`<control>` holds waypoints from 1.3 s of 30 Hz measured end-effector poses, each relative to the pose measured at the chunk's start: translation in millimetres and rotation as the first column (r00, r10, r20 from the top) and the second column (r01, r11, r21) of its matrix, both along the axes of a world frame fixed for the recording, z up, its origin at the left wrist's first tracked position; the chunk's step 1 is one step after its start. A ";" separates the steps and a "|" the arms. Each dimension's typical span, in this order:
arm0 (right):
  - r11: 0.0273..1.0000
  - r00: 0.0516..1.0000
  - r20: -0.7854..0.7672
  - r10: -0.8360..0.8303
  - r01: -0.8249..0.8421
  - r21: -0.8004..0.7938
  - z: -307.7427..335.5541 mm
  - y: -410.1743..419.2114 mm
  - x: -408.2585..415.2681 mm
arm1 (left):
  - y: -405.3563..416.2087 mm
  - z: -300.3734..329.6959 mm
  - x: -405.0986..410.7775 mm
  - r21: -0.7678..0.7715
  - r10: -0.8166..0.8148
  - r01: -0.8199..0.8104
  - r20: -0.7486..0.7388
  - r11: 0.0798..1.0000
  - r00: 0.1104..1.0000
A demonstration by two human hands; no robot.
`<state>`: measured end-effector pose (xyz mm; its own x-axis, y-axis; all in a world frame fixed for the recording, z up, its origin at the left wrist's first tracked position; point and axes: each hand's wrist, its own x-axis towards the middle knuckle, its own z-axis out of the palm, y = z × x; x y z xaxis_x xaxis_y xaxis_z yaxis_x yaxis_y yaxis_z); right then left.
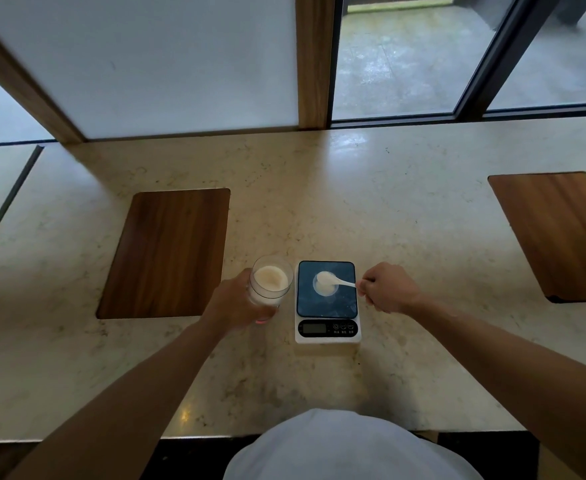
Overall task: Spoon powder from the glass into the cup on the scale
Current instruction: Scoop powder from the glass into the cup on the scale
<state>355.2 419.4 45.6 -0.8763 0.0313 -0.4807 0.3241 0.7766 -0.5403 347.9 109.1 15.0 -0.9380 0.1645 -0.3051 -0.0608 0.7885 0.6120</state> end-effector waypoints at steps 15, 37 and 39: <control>0.953 0.968 -0.138 0.208 -0.168 0.251 0.1 -7.0 1.2 | -1.1 -3.8 0.8 0.012 0.013 -0.013 -0.008 1.000 1.000; 0.850 0.810 -0.333 0.482 -0.339 0.404 -3.7 9.9 15.7 | 10.1 -2.6 -2.8 0.107 0.092 -0.085 -0.059 0.991 0.994; 0.900 0.845 -0.366 0.390 -0.266 0.346 -4.9 9.5 15.0 | 10.9 -3.3 -3.3 0.114 0.104 -0.096 -0.061 0.989 0.993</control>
